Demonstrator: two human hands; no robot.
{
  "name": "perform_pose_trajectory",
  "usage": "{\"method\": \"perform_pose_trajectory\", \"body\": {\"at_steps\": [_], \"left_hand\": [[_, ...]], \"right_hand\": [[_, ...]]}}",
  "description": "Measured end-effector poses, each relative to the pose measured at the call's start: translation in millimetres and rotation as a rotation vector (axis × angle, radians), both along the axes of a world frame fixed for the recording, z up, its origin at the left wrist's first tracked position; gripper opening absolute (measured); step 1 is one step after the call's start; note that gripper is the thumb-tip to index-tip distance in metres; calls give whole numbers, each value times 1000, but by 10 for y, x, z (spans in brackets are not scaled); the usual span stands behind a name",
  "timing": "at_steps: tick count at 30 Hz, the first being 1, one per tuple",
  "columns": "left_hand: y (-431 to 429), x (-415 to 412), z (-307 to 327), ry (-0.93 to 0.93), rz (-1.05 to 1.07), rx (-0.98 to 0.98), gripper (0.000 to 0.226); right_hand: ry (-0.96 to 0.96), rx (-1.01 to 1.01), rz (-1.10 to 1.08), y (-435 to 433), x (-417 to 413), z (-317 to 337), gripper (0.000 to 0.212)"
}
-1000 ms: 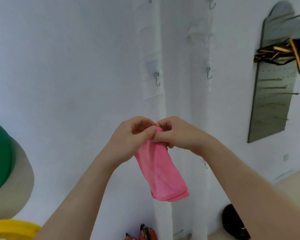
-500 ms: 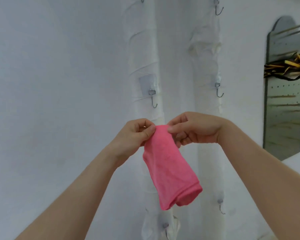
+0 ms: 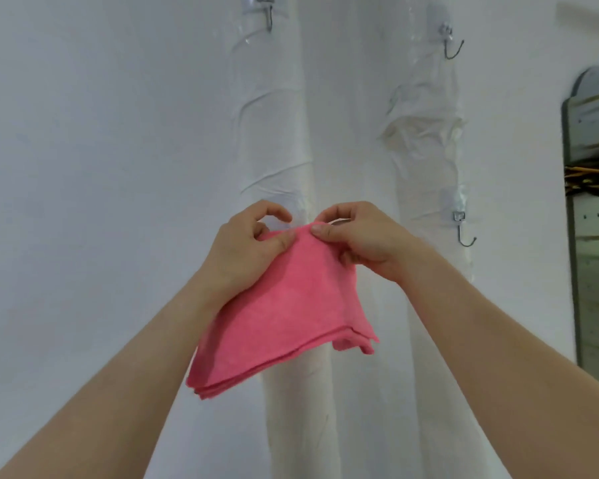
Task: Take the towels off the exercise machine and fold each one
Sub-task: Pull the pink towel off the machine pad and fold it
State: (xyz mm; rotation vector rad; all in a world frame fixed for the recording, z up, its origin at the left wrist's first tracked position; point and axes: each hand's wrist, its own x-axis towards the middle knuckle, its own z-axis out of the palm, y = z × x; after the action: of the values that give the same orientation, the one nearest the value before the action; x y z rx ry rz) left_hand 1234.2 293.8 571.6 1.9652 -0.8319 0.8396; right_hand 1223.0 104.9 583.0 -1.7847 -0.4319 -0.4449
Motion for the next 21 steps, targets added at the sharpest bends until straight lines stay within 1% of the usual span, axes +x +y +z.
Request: {"method": "perform_pose_trajectory", "body": {"at_steps": [4, 6, 8, 10, 12, 13, 14, 16, 17, 18, 19, 20, 21], "left_hand": [[41, 156, -113, -120, 97, 31, 13], [52, 213, -273, -146, 78, -39, 12], [49, 242, -409, -165, 46, -142, 14], [27, 252, -510, -196, 46, -197, 17], [1, 269, -605, -212, 40, -227, 19], [-9, 272, -654, -207, 27, -240, 18], [-17, 271, -698, -204, 21, -238, 16], [-21, 285, -766, -250, 75, -151, 17], [-17, 294, -780, -293, 145, -69, 21], [-14, 301, -780, -342, 230, 12, 22], [-12, 305, -771, -399, 303, 67, 22], [-14, 303, -763, -459, 351, 92, 22], [-20, 301, -756, -516, 378, 93, 22]], "right_hand": [[-60, 41, -47, 34, 137, -115, 17], [-87, 43, -63, 88, 190, -271, 15], [-82, 93, -69, 126, 210, -428, 9], [-76, 141, -92, 146, 198, -547, 5], [-91, 143, -131, 173, 185, -616, 13], [-114, 103, -162, 189, 174, -642, 19], [-157, 20, -216, 198, 159, -659, 25], [-276, -243, -363, 194, 138, -686, 29], [-334, -361, -420, 185, 116, -686, 28], [-372, -427, -443, 176, 93, -676, 24], [-388, -435, -424, 169, 75, -664, 19], [-373, -382, -358, 175, 50, -653, 15], [-326, -284, -258, 193, 27, -650, 16]]}}
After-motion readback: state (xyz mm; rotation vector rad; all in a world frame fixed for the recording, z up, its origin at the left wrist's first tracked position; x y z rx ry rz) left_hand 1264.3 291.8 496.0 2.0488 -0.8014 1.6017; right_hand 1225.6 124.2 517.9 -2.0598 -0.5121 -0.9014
